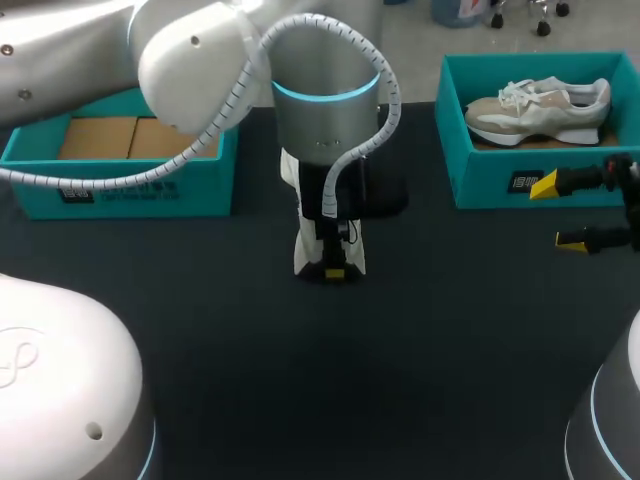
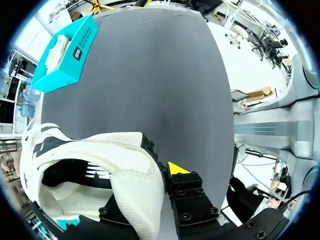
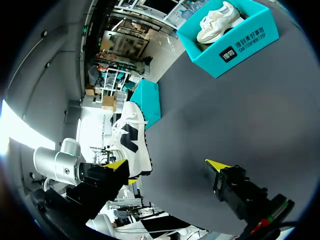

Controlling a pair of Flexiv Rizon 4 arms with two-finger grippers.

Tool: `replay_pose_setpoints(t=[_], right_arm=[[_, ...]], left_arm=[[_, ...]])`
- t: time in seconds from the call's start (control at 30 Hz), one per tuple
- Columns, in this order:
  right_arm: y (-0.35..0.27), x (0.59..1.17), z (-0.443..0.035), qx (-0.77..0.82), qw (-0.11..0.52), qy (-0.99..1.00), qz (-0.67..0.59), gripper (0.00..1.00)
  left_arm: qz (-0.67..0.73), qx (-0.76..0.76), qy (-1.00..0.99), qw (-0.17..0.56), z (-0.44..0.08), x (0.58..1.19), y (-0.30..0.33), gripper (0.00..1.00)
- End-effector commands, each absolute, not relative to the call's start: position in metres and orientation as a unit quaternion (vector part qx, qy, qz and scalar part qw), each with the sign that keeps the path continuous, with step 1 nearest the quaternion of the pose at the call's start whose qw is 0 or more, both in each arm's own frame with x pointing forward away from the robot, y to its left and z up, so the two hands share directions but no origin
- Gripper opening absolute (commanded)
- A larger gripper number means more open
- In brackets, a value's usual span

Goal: Take the shoe out of the shoebox, open the shoe tongue, remove and reinsert the insole, then place the shoe into the shoebox

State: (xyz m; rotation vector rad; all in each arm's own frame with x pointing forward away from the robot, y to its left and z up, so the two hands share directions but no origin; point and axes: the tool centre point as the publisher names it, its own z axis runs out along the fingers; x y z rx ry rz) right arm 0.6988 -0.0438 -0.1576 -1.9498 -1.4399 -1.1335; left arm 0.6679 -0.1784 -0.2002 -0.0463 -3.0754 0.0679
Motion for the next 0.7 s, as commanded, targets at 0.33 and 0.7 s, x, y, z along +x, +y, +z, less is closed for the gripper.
replay_pose_setpoints(t=[0.33, 0.7], right_arm=[[-0.043, 0.698, -0.158, -0.71, 0.23, -0.523, -0.411, 1.0], [-0.043, 0.698, -0.158, -0.71, 0.23, -0.523, -0.411, 1.0]], left_arm=[[0.035, -0.052, -0.997, 0.044, -0.184, 0.679, -0.106, 0.0], [0.045, -0.096, -0.989, 0.101, -0.181, 0.708, -0.027, 0.0]])
